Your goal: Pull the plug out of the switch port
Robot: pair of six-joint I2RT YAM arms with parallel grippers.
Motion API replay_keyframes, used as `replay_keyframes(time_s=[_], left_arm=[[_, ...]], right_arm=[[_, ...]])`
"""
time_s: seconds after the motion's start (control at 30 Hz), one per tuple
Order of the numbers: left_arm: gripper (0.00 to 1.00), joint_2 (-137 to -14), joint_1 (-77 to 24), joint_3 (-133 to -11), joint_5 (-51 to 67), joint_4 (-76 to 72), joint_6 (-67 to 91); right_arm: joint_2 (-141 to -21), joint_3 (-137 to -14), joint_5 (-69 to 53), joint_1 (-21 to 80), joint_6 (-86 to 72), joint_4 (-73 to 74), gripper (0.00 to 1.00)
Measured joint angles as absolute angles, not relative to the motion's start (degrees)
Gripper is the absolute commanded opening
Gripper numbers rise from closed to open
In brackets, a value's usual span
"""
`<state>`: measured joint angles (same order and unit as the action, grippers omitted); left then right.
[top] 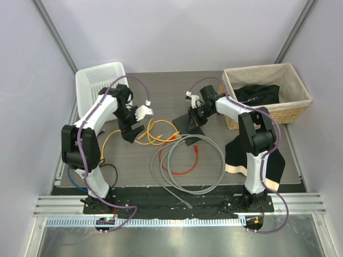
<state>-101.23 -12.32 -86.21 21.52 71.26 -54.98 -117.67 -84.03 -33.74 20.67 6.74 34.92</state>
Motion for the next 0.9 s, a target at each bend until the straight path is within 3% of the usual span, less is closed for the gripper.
replay_keyframes(time_s=[0.1, 0.17, 0.2, 0.27, 0.3, 0.37, 0.4, 0.63, 0.77, 0.83, 0.9], left_arm=[[0.88, -103.22, -14.72, -82.50, 19.73, 67.46, -57.56], [0.73, -104.51, -16.38, -81.78, 18.87, 65.76, -58.67], [0.58, -105.19, -16.97, -81.78, 18.46, 65.10, -59.20], [0.40, -106.15, -17.98, -81.73, 17.50, 64.69, -60.27], [0.22, -106.34, -18.11, -81.54, 16.88, 64.82, -60.90], [0.03, -106.15, -17.23, -80.53, 15.53, 65.95, -63.07], [0.00, -105.73, -16.40, -79.79, 15.20, 66.22, -63.31], [0.00, -92.16, -3.01, -63.81, 8.01, 69.08, -70.50], [0.01, -88.27, 4.36, -61.80, 4.93, 69.54, -71.29], [0.08, -88.33, 6.81, -61.80, 3.73, 67.40, -70.48], [0.21, -88.62, 7.64, -61.80, 2.48, 64.42, -68.90]], right_arm=[[-117.67, -84.03, -33.74, 20.67, 6.98, 34.94, 0.09], [-117.67, -84.01, -33.74, 20.69, 7.01, 34.94, 0.09], [-117.64, -84.01, -33.74, 20.69, 7.03, 34.94, 0.09], [-117.64, -84.01, -33.74, 20.69, 7.18, 34.94, 0.09], [-117.62, -83.99, -33.71, 20.69, 7.25, 34.92, 0.09], [-117.51, -83.81, -33.71, 20.73, 7.40, 34.74, 0.09], [-117.49, -83.74, -33.71, 20.73, 7.40, 34.68, 0.09], [-118.30, -84.99, -33.80, 20.73, 7.38, 35.86, 0.08], [-119.04, -86.17, -33.91, 20.73, 7.38, 37.21, 0.09], [-119.39, -86.78, -34.00, 20.71, 7.38, 37.89, 0.09], [-119.68, -87.22, -34.00, 20.71, 7.38, 38.44, 0.09]])
